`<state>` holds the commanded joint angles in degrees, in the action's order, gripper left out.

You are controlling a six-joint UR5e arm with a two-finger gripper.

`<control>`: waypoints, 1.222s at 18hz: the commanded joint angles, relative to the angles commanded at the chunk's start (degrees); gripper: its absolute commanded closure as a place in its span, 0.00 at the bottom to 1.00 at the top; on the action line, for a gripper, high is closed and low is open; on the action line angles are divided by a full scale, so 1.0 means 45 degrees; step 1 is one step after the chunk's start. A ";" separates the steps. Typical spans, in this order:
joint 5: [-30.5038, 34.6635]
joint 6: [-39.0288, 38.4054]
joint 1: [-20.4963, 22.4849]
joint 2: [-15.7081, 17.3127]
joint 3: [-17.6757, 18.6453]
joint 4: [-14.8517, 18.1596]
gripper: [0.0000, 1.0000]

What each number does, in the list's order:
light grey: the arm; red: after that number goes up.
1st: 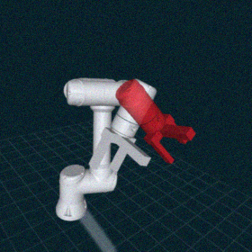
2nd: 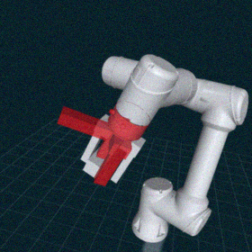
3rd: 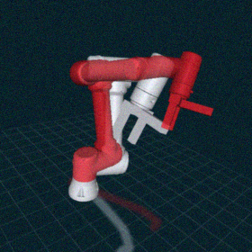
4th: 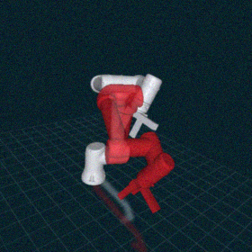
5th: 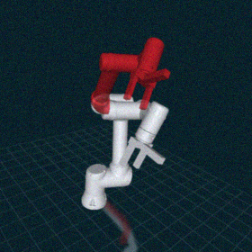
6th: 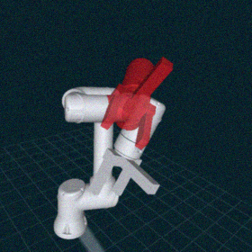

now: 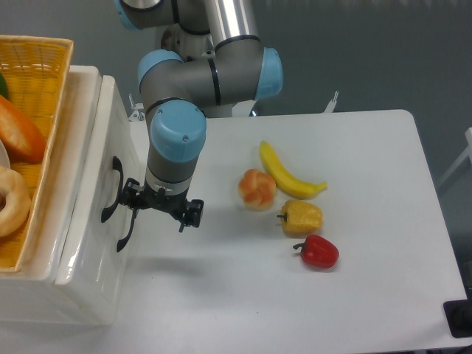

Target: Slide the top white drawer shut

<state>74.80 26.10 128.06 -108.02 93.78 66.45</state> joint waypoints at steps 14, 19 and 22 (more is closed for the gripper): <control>0.1480 0.0137 0.1678 0.0059 -0.0915 -0.0020 0.00; 0.2167 0.0155 0.3084 0.0118 -0.1173 0.0039 0.00; 0.2168 0.1167 0.3846 0.0351 -0.1269 -0.0020 0.00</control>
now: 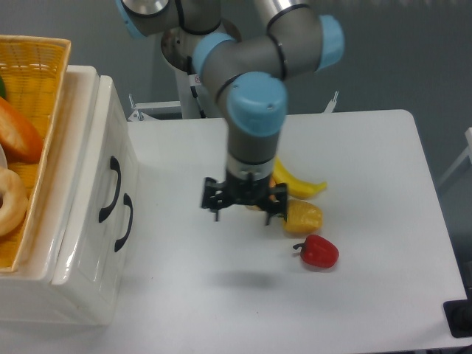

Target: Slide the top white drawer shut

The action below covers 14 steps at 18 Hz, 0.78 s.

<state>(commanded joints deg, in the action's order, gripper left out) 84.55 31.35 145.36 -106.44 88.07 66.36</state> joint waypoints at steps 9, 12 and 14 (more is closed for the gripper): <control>0.0878 0.2441 0.2401 0.0625 0.0350 0.1072 0.00; 0.1113 0.4005 0.3221 0.1016 0.0507 0.1580 0.00; 0.1113 0.4572 0.3905 0.1328 0.0546 0.2048 0.00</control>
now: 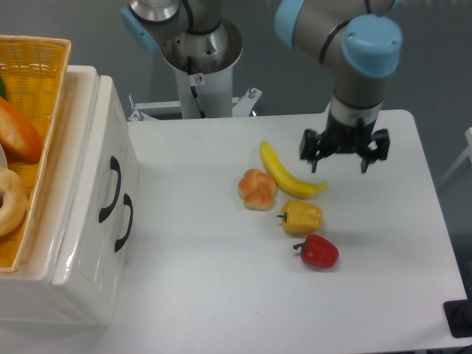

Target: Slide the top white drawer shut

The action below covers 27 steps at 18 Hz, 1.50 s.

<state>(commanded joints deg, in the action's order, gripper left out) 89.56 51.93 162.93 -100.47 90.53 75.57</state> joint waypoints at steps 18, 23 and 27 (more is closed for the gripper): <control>0.1033 1.2029 0.8710 0.2599 0.0957 0.3030 0.00; 0.1777 1.3379 1.0158 0.2483 0.0957 0.2991 0.00; 0.1816 1.4044 1.0783 0.2482 0.0977 0.2991 0.00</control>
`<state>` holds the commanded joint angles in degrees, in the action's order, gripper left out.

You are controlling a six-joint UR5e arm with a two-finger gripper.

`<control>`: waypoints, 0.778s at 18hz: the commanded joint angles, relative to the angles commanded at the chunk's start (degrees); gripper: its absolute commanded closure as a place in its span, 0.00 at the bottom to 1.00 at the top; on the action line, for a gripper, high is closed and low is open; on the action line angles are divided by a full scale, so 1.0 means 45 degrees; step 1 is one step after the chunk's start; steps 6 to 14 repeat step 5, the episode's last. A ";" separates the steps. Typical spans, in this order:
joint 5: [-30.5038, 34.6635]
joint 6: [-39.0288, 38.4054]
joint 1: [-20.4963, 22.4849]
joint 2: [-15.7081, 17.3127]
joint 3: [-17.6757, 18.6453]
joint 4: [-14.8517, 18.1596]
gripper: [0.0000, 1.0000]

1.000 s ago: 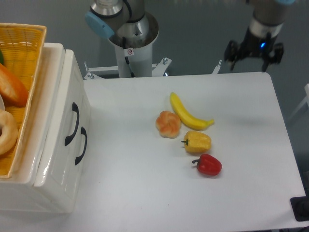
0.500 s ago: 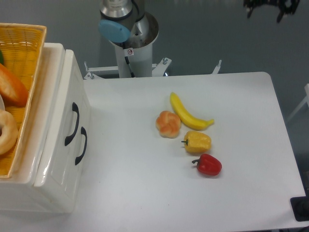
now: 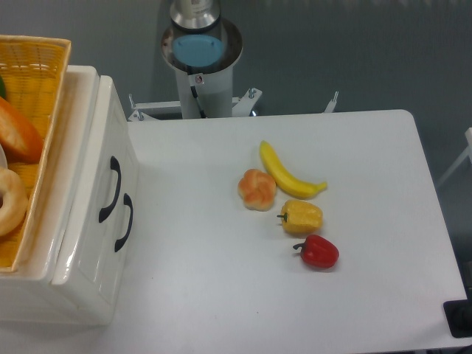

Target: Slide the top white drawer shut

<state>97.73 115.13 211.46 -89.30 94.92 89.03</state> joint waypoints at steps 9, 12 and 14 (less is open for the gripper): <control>-0.0019 0.0646 0.0626 -0.0117 0.0488 -0.0117 0.00; -0.0019 0.0646 0.0626 -0.0117 0.0488 -0.0117 0.00; -0.0019 0.0646 0.0626 -0.0117 0.0488 -0.0117 0.00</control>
